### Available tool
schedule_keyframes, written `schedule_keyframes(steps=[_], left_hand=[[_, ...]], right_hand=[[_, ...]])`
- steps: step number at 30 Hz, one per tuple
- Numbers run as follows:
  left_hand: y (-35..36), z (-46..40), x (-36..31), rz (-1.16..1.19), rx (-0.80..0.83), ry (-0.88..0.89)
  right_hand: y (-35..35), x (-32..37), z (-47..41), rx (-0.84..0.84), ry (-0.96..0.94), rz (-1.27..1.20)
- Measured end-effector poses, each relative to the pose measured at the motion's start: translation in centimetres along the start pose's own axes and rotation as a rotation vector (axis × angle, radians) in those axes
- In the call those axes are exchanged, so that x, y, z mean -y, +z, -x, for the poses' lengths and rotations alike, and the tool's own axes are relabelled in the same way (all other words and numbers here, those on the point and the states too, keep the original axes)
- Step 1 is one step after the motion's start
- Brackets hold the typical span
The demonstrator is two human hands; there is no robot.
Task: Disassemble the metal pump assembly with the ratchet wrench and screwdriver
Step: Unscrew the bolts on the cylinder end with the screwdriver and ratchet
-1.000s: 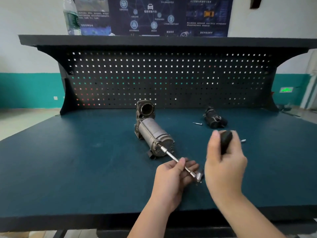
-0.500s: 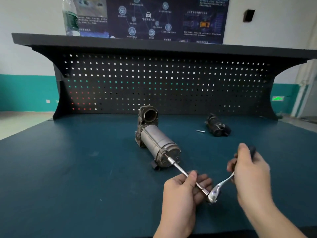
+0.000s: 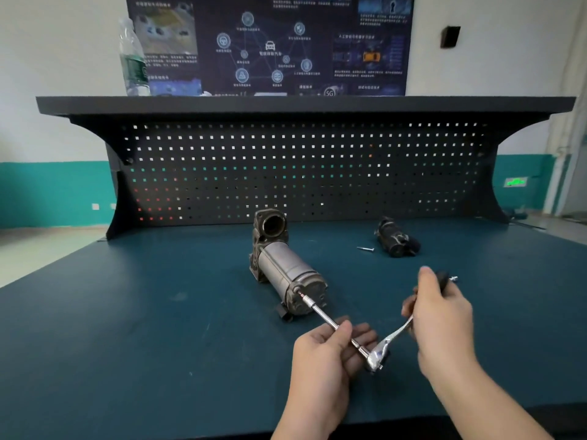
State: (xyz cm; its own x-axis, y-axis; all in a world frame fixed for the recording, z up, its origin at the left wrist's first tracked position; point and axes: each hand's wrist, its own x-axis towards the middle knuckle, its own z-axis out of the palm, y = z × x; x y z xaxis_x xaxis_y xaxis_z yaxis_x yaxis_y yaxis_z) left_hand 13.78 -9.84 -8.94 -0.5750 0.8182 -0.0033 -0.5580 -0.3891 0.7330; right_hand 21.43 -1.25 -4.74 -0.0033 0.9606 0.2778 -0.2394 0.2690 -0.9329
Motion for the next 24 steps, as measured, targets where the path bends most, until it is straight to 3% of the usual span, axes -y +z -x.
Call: schedule_keyframes(steps=[1, 2, 4, 6, 7, 9, 12, 14, 16, 18, 19, 20, 23, 24], left_hand=[[0.0, 0.1, 0.0, -0.001, -0.014, 0.002], [0.1, 0.2, 0.0, -0.028, -0.023, 0.004], [0.1, 0.3, 0.1, -0.102, 0.012, 0.023], [-0.2, 0.2, 0.3, -0.291, 0.068, 0.135], [-0.4, 0.4, 0.4, -0.392, 0.065, 0.198], [-0.7, 0.8, 0.5, -0.482, 0.066, 0.275], [-0.9, 0.5, 0.8, -0.511, 0.084, 0.21], [-0.5, 0.4, 0.5, -0.25, 0.099, 0.076], [-0.2, 0.2, 0.3, -0.144, 0.06, 0.028], [-0.4, -0.1, 0.4, -0.1, 0.036, 0.019], [-0.5, -0.4, 0.5, -0.101, 0.016, 0.02], [-0.4, -0.4, 0.6, -0.108, 0.0, 0.026], [-0.5, -0.7, 1.3, -0.256, -0.008, 0.139], [-0.6, -0.8, 1.5, -0.299, -0.02, 0.168]], right_hand=[[0.0, -0.1, 0.0, -0.008, -0.018, 0.051], [0.0, -0.1, 0.6, -0.016, -0.171, 0.145], [0.3, 0.8, 3.1, 0.002, -0.698, 0.3], [0.8, 0.8, 5.5, 0.135, -1.183, 0.401], [1.0, 0.6, 6.1, 0.182, -1.33, 0.439], [1.1, 0.1, 6.7, 0.252, -1.402, 0.453], [0.8, -0.5, 6.8, 0.23, -1.247, 0.322], [0.8, 0.1, 5.2, 0.138, -0.844, 0.175], [0.5, 1.4, 2.6, 0.02, -0.348, 0.037], [0.2, 1.8, 1.3, 0.005, -0.088, 0.054], [0.1, 1.6, 1.4, 0.013, -0.169, 0.125], [0.2, 1.6, 2.3, 0.038, -0.382, 0.198], [0.7, 1.3, 5.8, 0.253, -1.236, 0.397], [0.7, 1.0, 6.3, 0.317, -1.406, 0.448]])
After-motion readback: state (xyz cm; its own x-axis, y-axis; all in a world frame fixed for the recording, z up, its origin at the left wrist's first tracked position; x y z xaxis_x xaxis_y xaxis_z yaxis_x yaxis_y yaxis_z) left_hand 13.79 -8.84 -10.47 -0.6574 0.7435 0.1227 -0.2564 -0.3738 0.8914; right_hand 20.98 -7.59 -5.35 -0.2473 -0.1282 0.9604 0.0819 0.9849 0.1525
